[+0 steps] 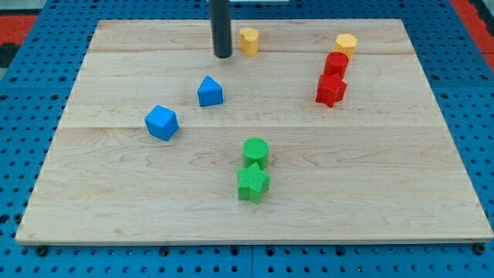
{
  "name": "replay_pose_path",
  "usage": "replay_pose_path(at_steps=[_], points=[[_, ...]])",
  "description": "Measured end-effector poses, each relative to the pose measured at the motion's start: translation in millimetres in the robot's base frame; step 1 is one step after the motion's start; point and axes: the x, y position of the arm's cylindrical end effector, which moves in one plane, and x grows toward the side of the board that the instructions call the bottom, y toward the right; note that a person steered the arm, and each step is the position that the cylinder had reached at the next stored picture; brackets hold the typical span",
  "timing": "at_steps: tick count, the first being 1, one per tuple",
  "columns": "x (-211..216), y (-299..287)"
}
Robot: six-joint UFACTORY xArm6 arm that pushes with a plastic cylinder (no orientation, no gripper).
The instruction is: Place the yellow heart above the yellow hexagon
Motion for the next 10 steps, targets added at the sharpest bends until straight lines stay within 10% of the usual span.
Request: replay_pose_path(at_steps=[5, 10], points=[[-69, 113], [-45, 133]])
